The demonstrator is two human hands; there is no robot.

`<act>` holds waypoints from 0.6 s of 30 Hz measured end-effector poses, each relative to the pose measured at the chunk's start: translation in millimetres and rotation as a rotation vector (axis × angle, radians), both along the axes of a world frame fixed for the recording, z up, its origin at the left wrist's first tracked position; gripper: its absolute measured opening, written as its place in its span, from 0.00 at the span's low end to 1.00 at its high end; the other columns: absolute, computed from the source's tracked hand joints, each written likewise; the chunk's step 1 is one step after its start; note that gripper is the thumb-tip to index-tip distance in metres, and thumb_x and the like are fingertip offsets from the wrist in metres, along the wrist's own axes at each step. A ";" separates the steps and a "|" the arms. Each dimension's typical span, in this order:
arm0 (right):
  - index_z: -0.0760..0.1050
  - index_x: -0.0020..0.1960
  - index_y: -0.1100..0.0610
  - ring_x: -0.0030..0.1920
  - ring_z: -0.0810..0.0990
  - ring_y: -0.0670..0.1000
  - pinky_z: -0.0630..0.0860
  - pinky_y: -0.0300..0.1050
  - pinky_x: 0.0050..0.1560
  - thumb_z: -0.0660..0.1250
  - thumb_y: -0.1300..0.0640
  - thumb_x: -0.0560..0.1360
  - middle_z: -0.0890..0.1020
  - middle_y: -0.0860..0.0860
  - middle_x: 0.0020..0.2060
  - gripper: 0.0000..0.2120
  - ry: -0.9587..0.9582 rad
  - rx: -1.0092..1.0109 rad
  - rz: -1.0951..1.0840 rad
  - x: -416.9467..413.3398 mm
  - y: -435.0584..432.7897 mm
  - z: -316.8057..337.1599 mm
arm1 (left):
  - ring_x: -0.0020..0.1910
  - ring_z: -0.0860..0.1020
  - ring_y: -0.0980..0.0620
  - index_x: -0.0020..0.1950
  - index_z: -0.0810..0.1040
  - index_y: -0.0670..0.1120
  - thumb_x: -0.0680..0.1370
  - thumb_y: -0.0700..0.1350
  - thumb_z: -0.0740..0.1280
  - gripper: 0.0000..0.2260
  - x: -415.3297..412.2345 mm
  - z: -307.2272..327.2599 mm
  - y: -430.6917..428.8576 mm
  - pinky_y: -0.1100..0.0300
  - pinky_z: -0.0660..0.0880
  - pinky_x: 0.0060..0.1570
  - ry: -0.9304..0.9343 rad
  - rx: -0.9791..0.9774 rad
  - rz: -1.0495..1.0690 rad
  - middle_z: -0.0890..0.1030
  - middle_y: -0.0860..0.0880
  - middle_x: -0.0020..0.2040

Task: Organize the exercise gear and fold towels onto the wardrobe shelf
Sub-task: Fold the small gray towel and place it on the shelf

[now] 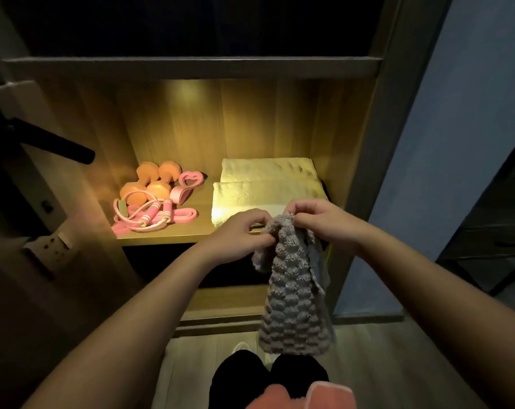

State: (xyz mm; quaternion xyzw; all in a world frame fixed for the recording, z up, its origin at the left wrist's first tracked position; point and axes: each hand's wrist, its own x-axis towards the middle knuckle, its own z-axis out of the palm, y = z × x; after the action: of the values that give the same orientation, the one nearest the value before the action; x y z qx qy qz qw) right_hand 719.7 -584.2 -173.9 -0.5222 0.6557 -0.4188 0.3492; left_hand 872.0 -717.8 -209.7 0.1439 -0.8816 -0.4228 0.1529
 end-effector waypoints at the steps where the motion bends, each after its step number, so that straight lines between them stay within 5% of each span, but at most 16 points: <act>1: 0.77 0.43 0.54 0.40 0.77 0.44 0.74 0.35 0.41 0.61 0.63 0.78 0.80 0.48 0.39 0.10 0.058 0.003 -0.018 -5.6 0.0 -1.6 | 0.42 0.74 0.59 0.45 0.77 0.43 0.72 0.44 0.68 0.06 -1.4 0.1 -2.0 0.62 0.70 0.46 0.042 0.027 0.032 0.77 0.54 0.42; 6: 0.69 0.38 0.48 0.38 0.76 0.50 0.69 0.44 0.33 0.65 0.60 0.75 0.77 0.49 0.36 0.10 0.757 0.186 -0.223 -39.4 -10.5 -29.4 | 0.29 0.69 0.62 0.35 0.69 0.46 0.73 0.38 0.66 0.09 -7.8 0.0 -19.8 0.70 0.64 0.30 0.115 0.037 0.168 0.72 0.59 0.29; 10: 0.67 0.34 0.53 0.37 0.74 0.53 0.66 0.46 0.33 0.62 0.63 0.75 0.74 0.51 0.34 0.13 0.770 0.264 -0.300 -69.0 -27.8 -54.6 | 0.30 0.69 0.60 0.38 0.70 0.42 0.78 0.41 0.66 0.10 -7.5 -2.4 -50.2 0.65 0.65 0.31 0.048 0.018 0.251 0.72 0.51 0.33; 15: 0.69 0.39 0.58 0.38 0.72 0.55 0.65 0.47 0.35 0.55 0.61 0.79 0.75 0.55 0.36 0.10 0.592 0.148 -0.379 -101.1 -62.2 -58.4 | 0.48 0.75 0.43 0.51 0.74 0.38 0.83 0.49 0.56 0.14 -13.9 -11.0 -105.2 0.50 0.74 0.50 -0.185 -0.018 0.246 0.77 0.41 0.50; 18: 0.68 0.39 0.55 0.36 0.73 0.55 0.67 0.49 0.34 0.55 0.58 0.79 0.75 0.52 0.34 0.11 0.736 0.070 -0.402 -119.2 -85.1 -52.2 | 0.56 0.74 0.40 0.57 0.72 0.37 0.84 0.47 0.53 0.15 -29.6 -18.6 -140.9 0.48 0.70 0.57 -0.222 -0.108 0.292 0.77 0.38 0.56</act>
State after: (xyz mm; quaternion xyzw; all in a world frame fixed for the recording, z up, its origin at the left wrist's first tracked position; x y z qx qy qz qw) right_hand 600.5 -669.3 -226.1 -0.4865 0.8393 -0.2418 0.0206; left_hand 842.4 -858.6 -228.3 0.3078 -0.8842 -0.3296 0.1218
